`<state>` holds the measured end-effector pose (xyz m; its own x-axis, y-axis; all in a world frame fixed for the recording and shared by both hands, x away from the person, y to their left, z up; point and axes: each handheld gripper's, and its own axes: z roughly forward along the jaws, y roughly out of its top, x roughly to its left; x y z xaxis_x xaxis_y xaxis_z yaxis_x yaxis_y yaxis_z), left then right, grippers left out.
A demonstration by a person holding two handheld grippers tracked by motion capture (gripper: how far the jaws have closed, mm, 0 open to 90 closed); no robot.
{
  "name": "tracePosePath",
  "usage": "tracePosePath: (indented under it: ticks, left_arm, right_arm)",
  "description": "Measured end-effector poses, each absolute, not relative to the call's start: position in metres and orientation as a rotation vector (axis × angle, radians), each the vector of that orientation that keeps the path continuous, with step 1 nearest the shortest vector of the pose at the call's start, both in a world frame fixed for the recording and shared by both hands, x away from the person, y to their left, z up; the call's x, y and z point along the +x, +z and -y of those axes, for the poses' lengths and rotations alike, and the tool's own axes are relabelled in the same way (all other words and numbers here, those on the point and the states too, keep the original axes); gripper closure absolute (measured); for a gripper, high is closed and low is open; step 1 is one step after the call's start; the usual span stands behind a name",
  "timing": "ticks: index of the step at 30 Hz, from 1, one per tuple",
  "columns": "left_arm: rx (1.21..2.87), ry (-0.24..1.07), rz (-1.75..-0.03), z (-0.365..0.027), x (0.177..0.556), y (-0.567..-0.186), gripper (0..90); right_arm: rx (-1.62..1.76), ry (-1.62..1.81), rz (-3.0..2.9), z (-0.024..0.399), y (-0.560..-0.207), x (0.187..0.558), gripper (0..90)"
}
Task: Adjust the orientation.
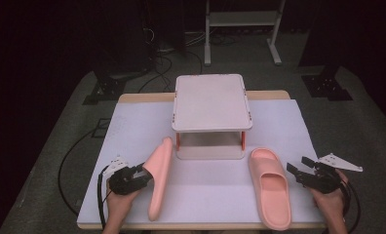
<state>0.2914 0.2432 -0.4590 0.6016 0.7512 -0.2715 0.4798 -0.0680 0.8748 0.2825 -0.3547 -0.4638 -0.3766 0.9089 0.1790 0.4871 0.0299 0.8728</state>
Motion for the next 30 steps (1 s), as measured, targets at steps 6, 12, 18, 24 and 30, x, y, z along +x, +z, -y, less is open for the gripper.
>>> tracePosePath:
  ticks: [6,12,18,24,30]
  left_arm:
    - [1.713,0.301,-1.025,-0.237,0.296,-0.461,40.3]
    - [1.717,0.304,-1.018,-0.229,0.299,-0.460,39.7]
    - [1.734,0.309,-1.011,-0.227,0.299,-0.461,41.4]
    - [1.733,0.292,-1.000,-0.226,0.298,-0.461,39.1]
    - [1.744,0.280,-0.976,-0.221,0.298,-0.461,37.8]
  right_arm:
    - [1.416,1.319,-1.878,0.357,-0.463,0.282,26.8]
    - [1.419,1.328,-1.867,0.360,-0.463,0.281,26.8]
    - [1.425,1.331,-1.862,0.362,-0.462,0.280,26.8]
    - [1.421,1.334,-1.865,0.362,-0.462,0.279,26.8]
    - [1.416,1.346,-1.861,0.363,-0.462,0.279,26.8]
